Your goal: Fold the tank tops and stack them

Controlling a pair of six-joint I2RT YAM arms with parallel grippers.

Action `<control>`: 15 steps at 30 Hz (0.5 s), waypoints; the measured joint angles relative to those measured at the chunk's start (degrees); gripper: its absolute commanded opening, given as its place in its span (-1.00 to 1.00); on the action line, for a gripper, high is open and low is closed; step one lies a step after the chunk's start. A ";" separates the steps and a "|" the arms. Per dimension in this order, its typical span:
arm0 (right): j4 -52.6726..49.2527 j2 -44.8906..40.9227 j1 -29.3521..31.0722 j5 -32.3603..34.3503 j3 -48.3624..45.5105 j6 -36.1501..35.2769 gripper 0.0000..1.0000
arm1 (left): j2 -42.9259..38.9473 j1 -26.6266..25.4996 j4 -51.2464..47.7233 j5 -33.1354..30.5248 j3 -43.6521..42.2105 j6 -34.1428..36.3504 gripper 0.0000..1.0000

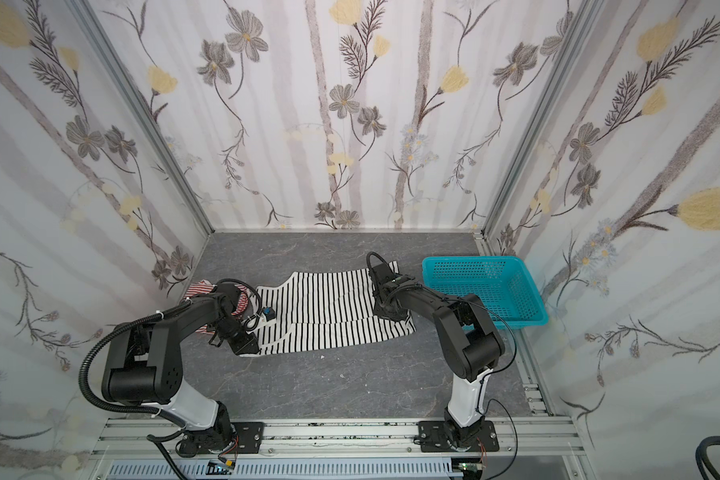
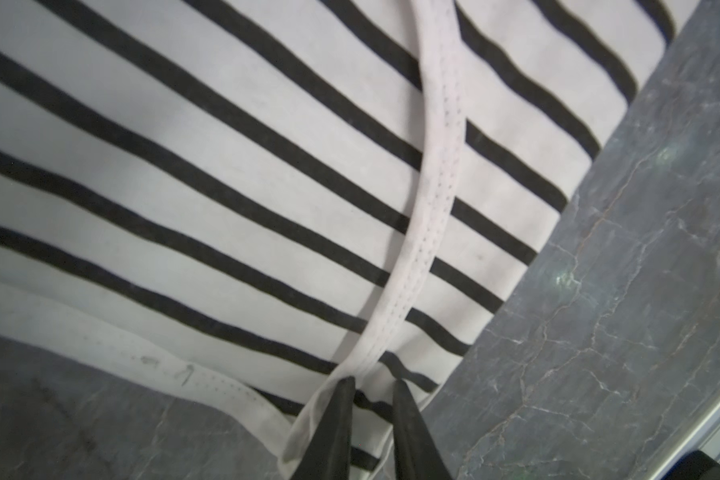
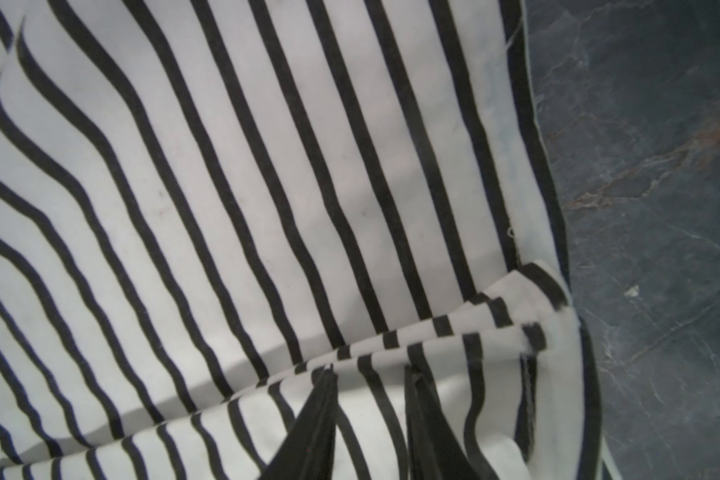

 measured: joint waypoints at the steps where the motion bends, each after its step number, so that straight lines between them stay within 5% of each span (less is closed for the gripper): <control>1: 0.07 0.13 -0.15 0.00 0.00 -0.02 -0.39 | -0.31 0.31 0.33 0.35 -0.44 0.50 -0.55; 15: 3.52 -2.82 4.46 2.16 -8.09 0.79 -0.38 | -0.61 6.21 -0.26 -0.17 -1.11 4.90 -0.54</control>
